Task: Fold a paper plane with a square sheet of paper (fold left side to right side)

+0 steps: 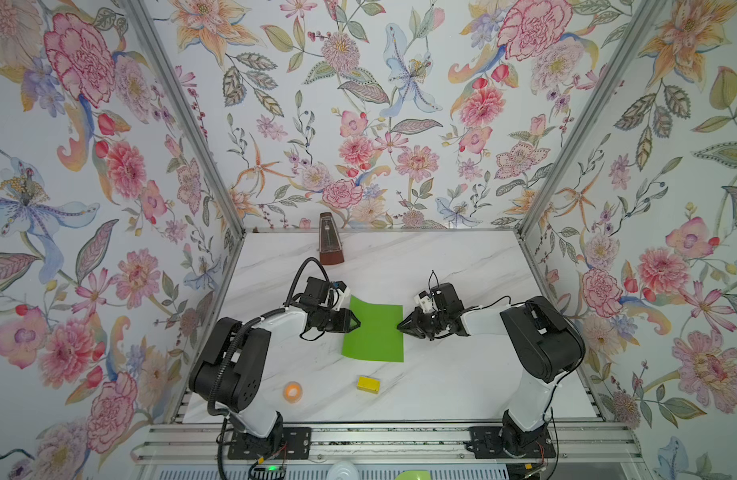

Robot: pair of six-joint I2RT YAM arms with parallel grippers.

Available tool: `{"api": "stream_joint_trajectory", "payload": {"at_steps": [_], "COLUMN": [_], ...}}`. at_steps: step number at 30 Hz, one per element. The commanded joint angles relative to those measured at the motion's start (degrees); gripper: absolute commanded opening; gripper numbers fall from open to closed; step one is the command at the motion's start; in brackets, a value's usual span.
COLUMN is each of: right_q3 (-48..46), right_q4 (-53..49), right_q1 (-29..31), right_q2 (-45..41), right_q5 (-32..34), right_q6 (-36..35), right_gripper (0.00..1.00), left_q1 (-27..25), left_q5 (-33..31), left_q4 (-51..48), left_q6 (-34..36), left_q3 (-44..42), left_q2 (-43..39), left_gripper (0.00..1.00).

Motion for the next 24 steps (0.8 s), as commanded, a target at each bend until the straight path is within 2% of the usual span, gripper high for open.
{"api": "stream_joint_trajectory", "payload": {"at_steps": [1,12,24], "right_q3": [0.65,0.26,-0.09], "right_q4": [-2.68,-2.96,-3.84], "right_q1": [0.53,0.57,0.48], "right_q2": [0.08,-0.86,-1.12], "right_q5": [1.65,1.87,2.01], "right_q6": [-1.13,-1.3,-1.97], "right_gripper": [0.19,0.22,0.28], "left_q1": [-2.0,-8.06,-9.31], "left_q5": [3.14,5.77,5.51], "left_q4": [2.19,13.13,20.36], "left_q6": [-2.69,-10.0,-13.45], "left_q3": [1.24,3.14,2.31], "left_q2": [-1.76,1.66,5.68], "left_gripper": [0.45,0.61,0.66]}}
